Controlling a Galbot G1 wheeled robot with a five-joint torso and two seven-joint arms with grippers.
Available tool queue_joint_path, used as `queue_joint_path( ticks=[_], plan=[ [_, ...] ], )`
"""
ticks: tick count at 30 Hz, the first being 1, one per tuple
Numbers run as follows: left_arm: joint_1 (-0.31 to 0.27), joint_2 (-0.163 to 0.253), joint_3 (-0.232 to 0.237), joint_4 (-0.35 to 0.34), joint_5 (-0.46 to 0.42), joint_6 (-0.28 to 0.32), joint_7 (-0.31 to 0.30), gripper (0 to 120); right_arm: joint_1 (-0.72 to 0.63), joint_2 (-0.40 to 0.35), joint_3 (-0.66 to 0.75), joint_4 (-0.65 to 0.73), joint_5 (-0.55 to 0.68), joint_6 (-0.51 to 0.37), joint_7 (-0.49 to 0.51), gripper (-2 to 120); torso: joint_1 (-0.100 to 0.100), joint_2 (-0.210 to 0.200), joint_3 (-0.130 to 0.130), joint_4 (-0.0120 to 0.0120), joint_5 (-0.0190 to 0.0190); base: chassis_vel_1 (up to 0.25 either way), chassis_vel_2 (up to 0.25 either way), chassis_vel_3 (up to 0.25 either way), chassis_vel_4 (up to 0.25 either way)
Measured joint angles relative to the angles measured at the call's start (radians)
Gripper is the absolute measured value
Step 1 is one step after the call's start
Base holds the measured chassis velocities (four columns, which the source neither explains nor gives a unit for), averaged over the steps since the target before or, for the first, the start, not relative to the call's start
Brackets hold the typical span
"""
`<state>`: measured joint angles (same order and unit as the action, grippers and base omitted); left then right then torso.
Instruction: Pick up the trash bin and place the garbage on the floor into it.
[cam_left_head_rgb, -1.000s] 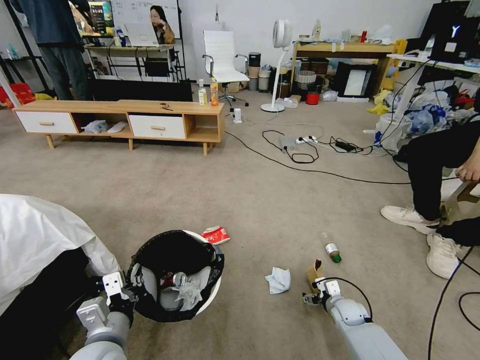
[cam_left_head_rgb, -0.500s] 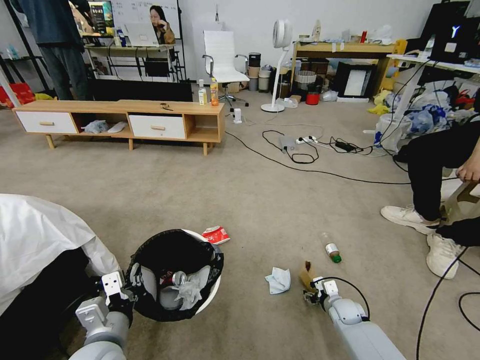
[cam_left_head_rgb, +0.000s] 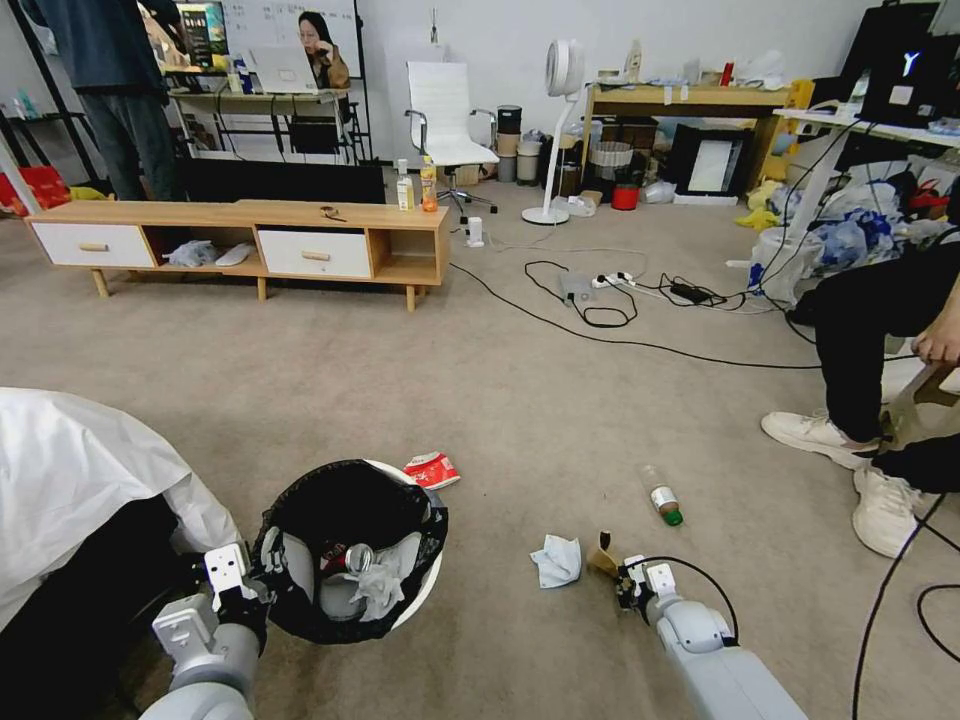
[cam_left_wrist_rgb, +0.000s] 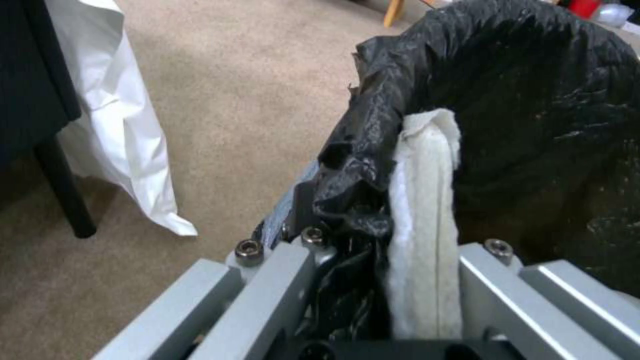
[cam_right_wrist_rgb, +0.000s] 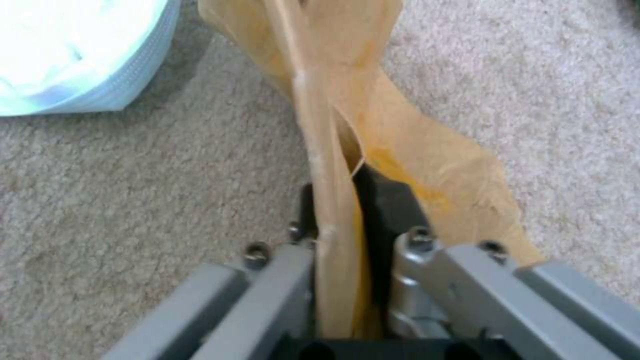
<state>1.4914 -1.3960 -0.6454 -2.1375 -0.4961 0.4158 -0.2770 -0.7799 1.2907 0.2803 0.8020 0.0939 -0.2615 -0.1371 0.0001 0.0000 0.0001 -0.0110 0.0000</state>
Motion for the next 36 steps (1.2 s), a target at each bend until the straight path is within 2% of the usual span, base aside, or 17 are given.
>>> queue_joint_path(
  ticks=[9, 13, 16, 19, 23, 24, 25, 36],
  plan=[
    [0.004, -0.001, -0.002, -0.004, -0.001, -0.002, 0.001, 6, -0.001, -0.005, -0.001, 0.003, -0.001, 0.005, 0.003, 0, 0.0, 0.0, 0.0, 0.0002, 0.0002, 0.0, 0.0, 0.0, 0.0],
    [0.002, 0.001, -0.006, -0.008, -0.005, -0.002, 0.001, 6, -0.013, -0.04, -0.001, 0.076, 0.012, 0.003, 0.017, 0, 0.0, 0.0, 0.0, 0.0001, 0.0005, 0.0, 0.0, 0.0, 0.0],
    [0.0, 0.002, -0.006, -0.008, -0.007, -0.002, 0.001, 6, -0.023, -0.077, 0.004, 0.158, 0.022, -0.002, 0.031, 0, 0.0, 0.0, 0.0, 0.0001, 0.0004, 0.0, 0.0, 0.0, 0.0],
    [-0.003, 0.003, -0.003, -0.01, -0.009, -0.002, 0.001, 6, -0.045, -0.171, 0.017, 0.326, 0.029, -0.013, 0.051, 0, 0.0, 0.0, 0.0, -0.0003, 0.0001, 0.0, 0.0, 0.0, 0.0],
    [-0.005, 0.004, -0.001, -0.013, -0.011, -0.001, 0.001, 6, -0.051, -0.216, 0.02, 0.403, 0.022, -0.009, 0.056, 0, 0.0, 0.0, 0.0, -0.0004, -0.0006, 0.0, 0.0, 0.0, 0.0],
    [-0.006, 0.008, -0.001, -0.017, -0.015, 0.002, 0.001, 6, -0.054, -0.265, 0.02, 0.484, -0.015, 0.023, 0.058, 0, 0.0, 0.0, 0.0, -0.0002, 0.0004, 0.0, 0.0, 0.0, 0.0],
    [-0.007, 0.011, -0.002, -0.018, -0.019, 0.004, 0.0, 6, -0.049, -0.303, 0.017, 0.548, -0.045, 0.056, 0.051, 0, 0.0, 0.0, 0.0, 0.0001, -0.0002, 0.0, 0.0, 0.0, 0.0],
    [-0.017, 0.018, 0.004, 0.004, -0.034, 0.014, -0.005, 6, 0.023, -0.418, -0.042, 0.811, -0.023, 0.136, -0.039, 0, 0.0, 0.0, 0.0, 0.0003, -0.0002, 0.0, 0.0, 0.0, 0.0]
  ],
)
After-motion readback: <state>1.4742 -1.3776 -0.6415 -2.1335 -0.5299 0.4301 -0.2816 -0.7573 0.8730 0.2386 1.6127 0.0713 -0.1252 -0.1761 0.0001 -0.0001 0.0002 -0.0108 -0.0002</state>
